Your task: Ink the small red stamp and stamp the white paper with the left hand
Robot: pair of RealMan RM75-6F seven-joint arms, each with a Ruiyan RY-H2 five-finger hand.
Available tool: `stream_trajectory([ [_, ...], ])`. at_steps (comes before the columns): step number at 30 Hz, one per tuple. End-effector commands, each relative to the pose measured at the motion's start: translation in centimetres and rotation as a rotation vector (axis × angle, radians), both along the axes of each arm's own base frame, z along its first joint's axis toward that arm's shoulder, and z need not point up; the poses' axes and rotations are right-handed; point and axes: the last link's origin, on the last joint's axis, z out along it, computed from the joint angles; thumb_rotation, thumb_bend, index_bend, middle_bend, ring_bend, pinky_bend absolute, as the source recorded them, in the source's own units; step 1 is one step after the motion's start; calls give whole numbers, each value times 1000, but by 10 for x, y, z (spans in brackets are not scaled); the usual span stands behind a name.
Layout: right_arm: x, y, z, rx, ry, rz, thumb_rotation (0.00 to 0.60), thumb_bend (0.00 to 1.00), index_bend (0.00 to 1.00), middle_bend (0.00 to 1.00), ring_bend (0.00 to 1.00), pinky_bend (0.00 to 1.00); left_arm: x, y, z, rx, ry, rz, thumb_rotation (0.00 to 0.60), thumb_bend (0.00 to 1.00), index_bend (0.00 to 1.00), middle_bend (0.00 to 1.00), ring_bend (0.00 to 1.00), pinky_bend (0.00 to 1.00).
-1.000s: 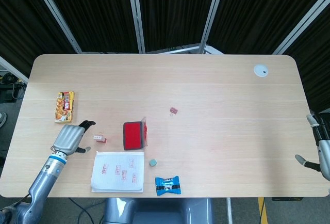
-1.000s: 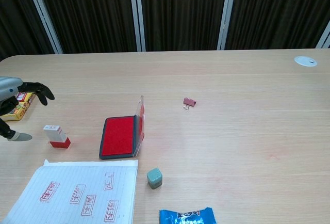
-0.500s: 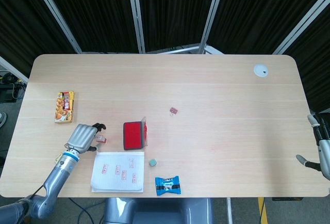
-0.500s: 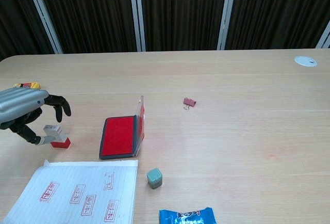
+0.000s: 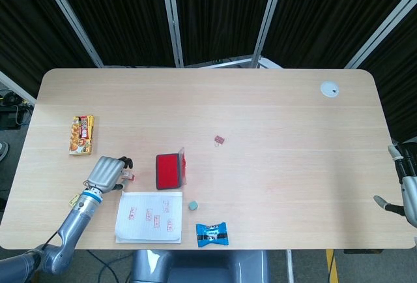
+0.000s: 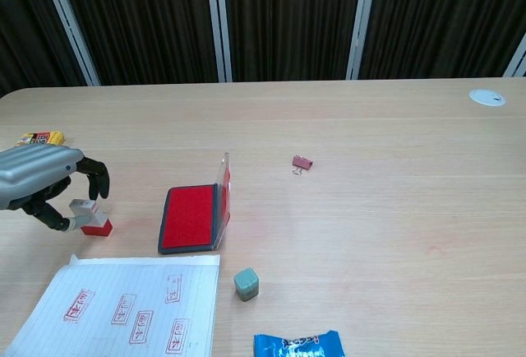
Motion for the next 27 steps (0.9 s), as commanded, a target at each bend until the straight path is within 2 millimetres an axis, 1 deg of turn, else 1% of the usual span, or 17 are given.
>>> stream_trajectory([
  [1,0,0,0,0,0,-2,600,0,0,0,0,0,0,0,0,2,2,-2,600,279,397,416,825,873],
  [9,-2,-1,-1,1,2,-7,600,0,0,0,0,0,0,0,0,9,6,-7,600,300,435,464,826,874],
  [20,-3,-1,-1,0,4,-12,600,0,0,0,0,0,0,0,0,9,17,-10,600,317,484,489,826,873],
  [27,-3,-1,-1,1,5,-13,600,0,0,0,0,0,-1,1,0,11,21,-7,600,352,513,511,826,874],
])
